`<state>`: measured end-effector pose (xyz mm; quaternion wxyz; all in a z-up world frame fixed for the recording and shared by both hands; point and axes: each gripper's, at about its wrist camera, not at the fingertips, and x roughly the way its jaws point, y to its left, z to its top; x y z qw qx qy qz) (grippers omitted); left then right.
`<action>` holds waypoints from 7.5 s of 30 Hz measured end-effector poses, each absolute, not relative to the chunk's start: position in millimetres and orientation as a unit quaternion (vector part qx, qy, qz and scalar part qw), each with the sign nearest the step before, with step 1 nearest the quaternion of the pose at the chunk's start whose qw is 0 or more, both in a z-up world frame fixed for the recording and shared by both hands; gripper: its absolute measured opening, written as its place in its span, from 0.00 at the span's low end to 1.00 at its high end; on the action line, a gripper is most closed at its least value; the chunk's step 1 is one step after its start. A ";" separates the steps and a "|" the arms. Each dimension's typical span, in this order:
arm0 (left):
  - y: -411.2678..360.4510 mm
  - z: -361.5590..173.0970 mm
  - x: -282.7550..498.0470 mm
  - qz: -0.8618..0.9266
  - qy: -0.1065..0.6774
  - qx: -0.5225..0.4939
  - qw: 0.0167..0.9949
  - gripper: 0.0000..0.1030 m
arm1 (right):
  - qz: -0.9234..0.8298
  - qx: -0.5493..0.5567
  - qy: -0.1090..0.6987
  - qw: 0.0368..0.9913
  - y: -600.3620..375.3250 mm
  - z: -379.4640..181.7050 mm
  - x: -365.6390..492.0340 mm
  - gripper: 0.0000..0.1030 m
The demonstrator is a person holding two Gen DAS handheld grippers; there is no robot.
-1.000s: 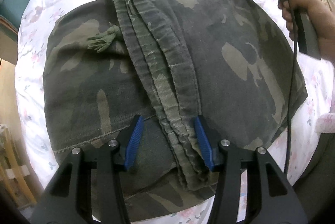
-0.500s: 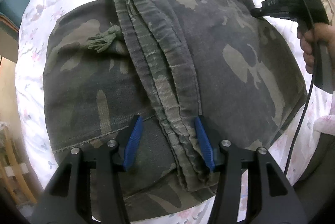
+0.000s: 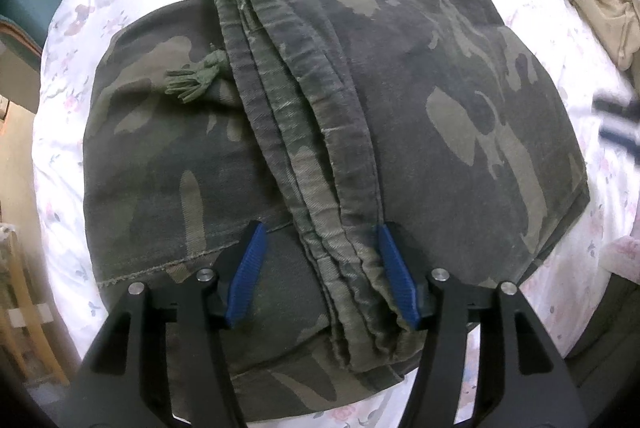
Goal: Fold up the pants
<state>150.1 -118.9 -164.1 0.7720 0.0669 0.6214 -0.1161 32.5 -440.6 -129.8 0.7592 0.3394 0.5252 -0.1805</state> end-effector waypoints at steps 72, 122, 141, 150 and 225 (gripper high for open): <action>-153.8 9.6 260.7 -0.194 0.581 0.071 0.787 0.05 | 0.232 0.167 0.387 0.877 -201.1 -32.6 0.3 0.04; 41.8 -136.6 266.4 -0.107 0.637 0.058 0.761 0.07 | 0.136 0.000 0.530 0.837 -126.6 -106.3 141.6 0.00; -23.9 -74.2 242.3 -0.228 0.549 0.052 0.803 0.15 | 0.125 0.095 0.546 0.823 -154.7 -140.7 129.6 0.00; -54.1 -119.3 264.5 -0.227 0.568 0.109 0.783 0.07 | 0.141 0.095 0.560 0.811 -157.6 -128.7 109.9 0.00; -3.7 -154.6 211.2 -0.128 0.652 0.090 0.742 0.67 | 0.119 0.501 0.429 0.742 -199.4 -182.8 56.1 0.43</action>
